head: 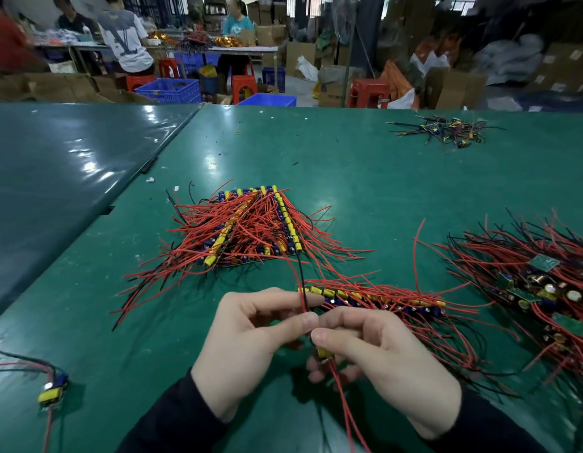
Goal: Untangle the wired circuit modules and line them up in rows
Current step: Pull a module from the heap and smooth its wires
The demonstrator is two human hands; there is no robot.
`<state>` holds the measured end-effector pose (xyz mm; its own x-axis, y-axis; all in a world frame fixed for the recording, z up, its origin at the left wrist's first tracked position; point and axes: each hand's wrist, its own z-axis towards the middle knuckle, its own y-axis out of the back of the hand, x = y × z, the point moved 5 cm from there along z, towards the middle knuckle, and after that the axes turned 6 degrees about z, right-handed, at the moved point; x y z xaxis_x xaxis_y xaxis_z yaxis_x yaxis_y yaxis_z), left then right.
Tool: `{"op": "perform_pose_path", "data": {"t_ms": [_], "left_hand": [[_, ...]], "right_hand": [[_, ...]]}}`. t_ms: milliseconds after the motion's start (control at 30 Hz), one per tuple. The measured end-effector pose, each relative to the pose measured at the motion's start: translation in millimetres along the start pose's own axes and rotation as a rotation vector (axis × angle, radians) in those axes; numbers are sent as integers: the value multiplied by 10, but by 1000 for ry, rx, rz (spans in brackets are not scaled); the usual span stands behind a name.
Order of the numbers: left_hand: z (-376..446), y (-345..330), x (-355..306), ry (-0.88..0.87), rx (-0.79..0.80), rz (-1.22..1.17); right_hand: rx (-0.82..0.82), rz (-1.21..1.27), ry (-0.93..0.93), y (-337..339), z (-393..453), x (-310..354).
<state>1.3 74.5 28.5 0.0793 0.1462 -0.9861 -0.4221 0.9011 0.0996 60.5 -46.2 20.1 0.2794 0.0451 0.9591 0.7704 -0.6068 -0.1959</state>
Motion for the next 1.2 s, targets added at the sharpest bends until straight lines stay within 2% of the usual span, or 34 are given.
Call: {"op": "perform_pose_path", "data": {"t_ms": [167,400,567,767,1033,1200], "left_hand": [[-2,-36,65,174,167,-150],[-1,-30,26,1,59,56],[39,90,64,198,18,-215],[50,159,57,290,4,-286],[21,84,145,587,11,-612],[-3,45,170,630,27,-655]], "right_hand": [[63,-35,-11,-13,-11,9],[-11,-180,129,0,-16,21],[-12,-178,125,-16,-15,21],[-22,-230,124,-28,-35,-28],[-84,-377,244,-13,-36,-1],[-146,-417,277,10,-32,-4]]}}
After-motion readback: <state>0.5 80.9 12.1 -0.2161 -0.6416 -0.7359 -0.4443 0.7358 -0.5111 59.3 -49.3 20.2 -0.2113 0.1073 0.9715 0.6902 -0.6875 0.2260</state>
